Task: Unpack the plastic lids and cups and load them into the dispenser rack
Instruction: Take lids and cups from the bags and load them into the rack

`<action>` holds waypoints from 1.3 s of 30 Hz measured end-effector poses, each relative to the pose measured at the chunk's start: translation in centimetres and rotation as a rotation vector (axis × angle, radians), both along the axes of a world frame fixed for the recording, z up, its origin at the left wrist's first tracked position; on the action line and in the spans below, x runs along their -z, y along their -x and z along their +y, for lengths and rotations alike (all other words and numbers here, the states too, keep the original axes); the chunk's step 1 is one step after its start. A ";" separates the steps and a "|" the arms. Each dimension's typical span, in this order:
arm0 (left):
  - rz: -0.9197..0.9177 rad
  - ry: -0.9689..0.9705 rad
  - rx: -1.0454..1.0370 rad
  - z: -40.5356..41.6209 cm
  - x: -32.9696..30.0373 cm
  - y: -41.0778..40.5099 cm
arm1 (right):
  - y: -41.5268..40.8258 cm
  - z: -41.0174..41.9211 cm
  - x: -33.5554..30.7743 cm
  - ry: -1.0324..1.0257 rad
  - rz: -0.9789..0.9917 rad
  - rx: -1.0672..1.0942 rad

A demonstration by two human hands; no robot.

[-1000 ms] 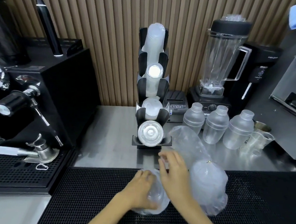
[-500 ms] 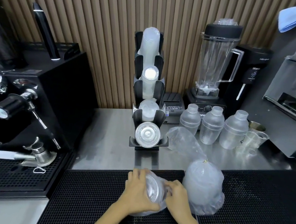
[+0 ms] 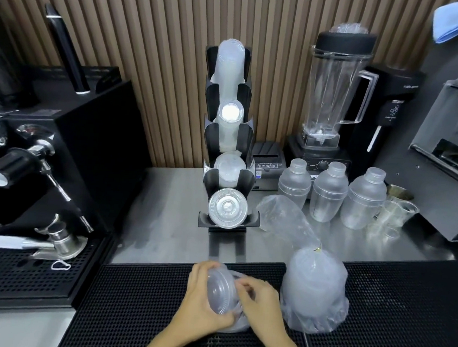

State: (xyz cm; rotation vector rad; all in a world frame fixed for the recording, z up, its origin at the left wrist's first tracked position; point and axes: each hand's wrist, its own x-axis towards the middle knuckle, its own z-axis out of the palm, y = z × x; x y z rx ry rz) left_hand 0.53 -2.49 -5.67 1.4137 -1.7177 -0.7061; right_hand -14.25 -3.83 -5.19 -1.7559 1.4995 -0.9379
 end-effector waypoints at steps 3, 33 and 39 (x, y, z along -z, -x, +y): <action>0.072 -0.039 0.005 0.1 0.1 -0.8 | 0.6 0.0 0.8 0.004 -0.052 0.106; -0.877 0.111 0.174 -10.9 -16.4 2.2 | -0.5 0.1 -1.2 0.301 0.175 0.046; -0.840 -0.124 0.263 -14.5 -17.4 1.0 | 1.0 -0.1 -2.3 0.238 0.123 0.081</action>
